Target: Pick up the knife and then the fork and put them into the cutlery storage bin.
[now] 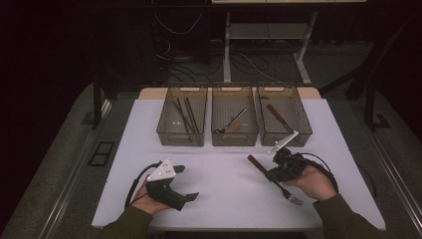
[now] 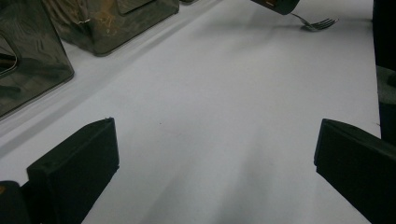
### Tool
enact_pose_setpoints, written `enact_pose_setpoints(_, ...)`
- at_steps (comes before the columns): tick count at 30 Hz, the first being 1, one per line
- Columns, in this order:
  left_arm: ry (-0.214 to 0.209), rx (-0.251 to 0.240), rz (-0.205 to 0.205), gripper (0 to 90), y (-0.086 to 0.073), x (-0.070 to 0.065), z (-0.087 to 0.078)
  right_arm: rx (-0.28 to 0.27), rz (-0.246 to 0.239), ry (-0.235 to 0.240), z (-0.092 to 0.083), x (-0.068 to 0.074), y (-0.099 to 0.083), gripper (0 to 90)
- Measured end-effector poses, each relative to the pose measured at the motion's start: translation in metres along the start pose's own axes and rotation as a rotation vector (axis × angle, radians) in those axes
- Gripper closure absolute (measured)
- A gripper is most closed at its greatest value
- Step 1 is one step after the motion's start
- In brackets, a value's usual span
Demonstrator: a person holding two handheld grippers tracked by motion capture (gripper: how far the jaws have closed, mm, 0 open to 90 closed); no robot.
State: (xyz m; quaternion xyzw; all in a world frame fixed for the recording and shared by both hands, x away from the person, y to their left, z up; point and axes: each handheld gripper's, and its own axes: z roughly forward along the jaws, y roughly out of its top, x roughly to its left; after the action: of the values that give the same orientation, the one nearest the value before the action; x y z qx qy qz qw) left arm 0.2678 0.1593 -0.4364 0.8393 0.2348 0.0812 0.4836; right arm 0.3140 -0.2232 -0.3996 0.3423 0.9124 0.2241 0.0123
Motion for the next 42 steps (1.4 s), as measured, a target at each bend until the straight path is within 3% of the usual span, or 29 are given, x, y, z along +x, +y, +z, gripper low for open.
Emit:
enact_pose_setpoints(17, -0.003, 0.0, -0.002, 0.0, 0.0, 0.0, 0.0, -0.178, 0.032, 0.074, -0.025, -0.016, -0.009, 77.1)
enact_pose_setpoints(27, -0.003, 0.0, -0.001, 0.0, 0.0, 0.0, 0.0, -0.296, 0.062, 0.08, -0.041, -0.026, -0.017, 77.1)
enact_pose_setpoints(42, -0.003, 0.001, 0.002, 0.0, 0.0, 0.0, 0.0, -0.393, 0.081, 0.059, -0.061, -0.037, -0.024, 77.0)
